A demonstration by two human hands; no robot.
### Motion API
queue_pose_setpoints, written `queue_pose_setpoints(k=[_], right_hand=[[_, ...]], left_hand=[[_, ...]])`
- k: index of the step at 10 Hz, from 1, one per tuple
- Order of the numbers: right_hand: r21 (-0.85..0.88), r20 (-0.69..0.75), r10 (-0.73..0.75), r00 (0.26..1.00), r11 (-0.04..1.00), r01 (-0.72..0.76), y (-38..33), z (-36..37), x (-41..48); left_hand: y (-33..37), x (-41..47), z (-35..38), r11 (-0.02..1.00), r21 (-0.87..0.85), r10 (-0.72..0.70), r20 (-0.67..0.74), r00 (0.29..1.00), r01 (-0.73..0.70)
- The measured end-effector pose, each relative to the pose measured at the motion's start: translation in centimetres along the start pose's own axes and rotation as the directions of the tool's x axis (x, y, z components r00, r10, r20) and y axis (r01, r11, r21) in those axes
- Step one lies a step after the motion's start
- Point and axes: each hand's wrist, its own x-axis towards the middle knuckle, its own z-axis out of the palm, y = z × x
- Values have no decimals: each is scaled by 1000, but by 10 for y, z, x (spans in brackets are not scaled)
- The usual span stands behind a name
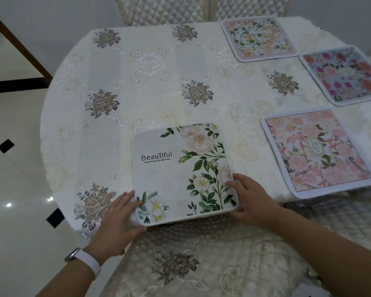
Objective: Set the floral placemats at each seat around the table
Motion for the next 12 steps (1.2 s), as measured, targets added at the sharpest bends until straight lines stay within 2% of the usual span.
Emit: queue_pose_setpoints(k=[2, 7, 10, 11, 12], right_hand=[[8, -18, -3, 1000, 1000, 3, 3, 4, -1], [8, -29, 16, 999, 1000, -16, -2, 3, -3], [-60, 106, 57, 993, 997, -51, -18, -21, -8], [-71, 15, 67, 998, 995, -66, -26, -39, -16], [-96, -131, 10, 991, 995, -23, -31, -60, -32]], left_hand=[[-7, 1, -4, 998, -63, 3, 2, 1000, -3], [0, -3, 1, 999, -25, 26, -25, 999, -26], [15, -2, -8, 998, -41, -48, 17, 999, 49], [36, 1, -27, 992, -67, -113, -22, 993, 111], [74, -2, -43, 991, -99, -106, -147, 983, 92]])
